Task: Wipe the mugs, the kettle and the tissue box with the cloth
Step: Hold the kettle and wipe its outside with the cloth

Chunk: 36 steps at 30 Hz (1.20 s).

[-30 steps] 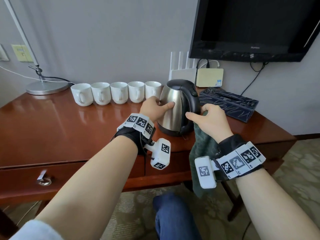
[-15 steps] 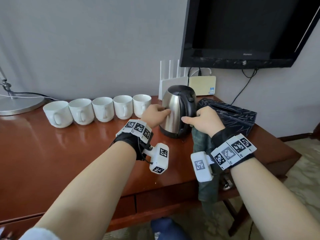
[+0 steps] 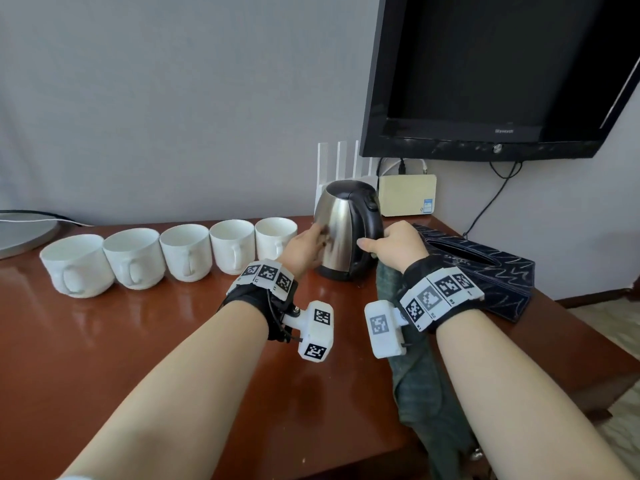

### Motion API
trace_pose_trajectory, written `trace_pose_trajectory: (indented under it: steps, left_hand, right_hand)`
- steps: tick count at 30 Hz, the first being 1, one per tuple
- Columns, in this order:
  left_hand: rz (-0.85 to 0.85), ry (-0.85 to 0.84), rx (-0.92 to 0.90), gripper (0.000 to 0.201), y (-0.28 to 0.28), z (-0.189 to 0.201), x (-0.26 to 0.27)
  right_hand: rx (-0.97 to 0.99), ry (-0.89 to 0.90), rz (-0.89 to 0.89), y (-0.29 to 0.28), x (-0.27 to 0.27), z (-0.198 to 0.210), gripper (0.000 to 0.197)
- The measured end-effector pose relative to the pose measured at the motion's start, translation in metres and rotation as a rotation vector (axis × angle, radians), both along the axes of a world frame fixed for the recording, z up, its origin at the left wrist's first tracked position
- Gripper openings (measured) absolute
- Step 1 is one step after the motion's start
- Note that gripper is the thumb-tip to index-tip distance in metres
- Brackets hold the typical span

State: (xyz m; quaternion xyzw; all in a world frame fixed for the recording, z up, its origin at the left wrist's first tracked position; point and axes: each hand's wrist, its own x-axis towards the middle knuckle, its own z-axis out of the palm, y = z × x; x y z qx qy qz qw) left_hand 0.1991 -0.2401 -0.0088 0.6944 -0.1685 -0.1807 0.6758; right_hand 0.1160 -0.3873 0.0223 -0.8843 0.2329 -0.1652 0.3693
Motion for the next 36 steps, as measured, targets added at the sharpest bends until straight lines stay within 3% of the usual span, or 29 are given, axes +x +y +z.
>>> trace_pose_trajectory:
  steps: [5,13,17,22,25,26,27,30,33,36]
  left_hand:
    - [0.006,0.118,-0.11,0.022,-0.01,-0.009,0.024]
    - [-0.002,0.165,-0.085,0.036,-0.019,-0.004,0.032]
    - [0.028,0.159,-0.056,0.059,-0.022,-0.001,0.031]
    - [0.046,0.067,0.02,0.065,-0.019,0.009,0.016]
    - [0.077,-0.025,0.078,0.099,-0.018,0.007,0.017]
    - [0.082,-0.026,0.072,0.102,-0.016,0.012,0.01]
    - [0.076,-0.035,0.065,0.095,-0.013,0.02,0.0]
    - [-0.104,-0.072,0.065,0.041,-0.001,0.053,-0.053]
    - [-0.356,-0.112,0.125,0.038,0.009,0.075,-0.095]
    - [-0.474,-0.189,0.18,0.046,0.018,0.089,-0.129]
  right_hand:
    - [-0.024,-0.021,0.001,-0.009,0.02,-0.002,0.031]
    - [-0.036,-0.015,-0.012,-0.014,0.036,-0.005,0.036]
    - [-0.047,0.005,-0.026,-0.015,0.038,-0.006,0.04]
    - [-0.015,-0.001,-0.035,-0.013,0.025,-0.008,0.045]
    - [0.156,-0.168,-0.079,-0.005,-0.002,-0.003,0.047]
    - [0.256,-0.229,-0.077,-0.002,-0.012,0.002,0.046]
    - [0.367,-0.269,-0.064,0.0,-0.02,0.009,0.046]
    - [0.62,-0.273,-0.045,0.012,-0.05,0.036,0.058]
    - [0.814,-0.313,0.033,0.022,-0.085,0.06,0.06]
    - [0.968,-0.36,0.184,0.031,-0.123,0.079,0.061]
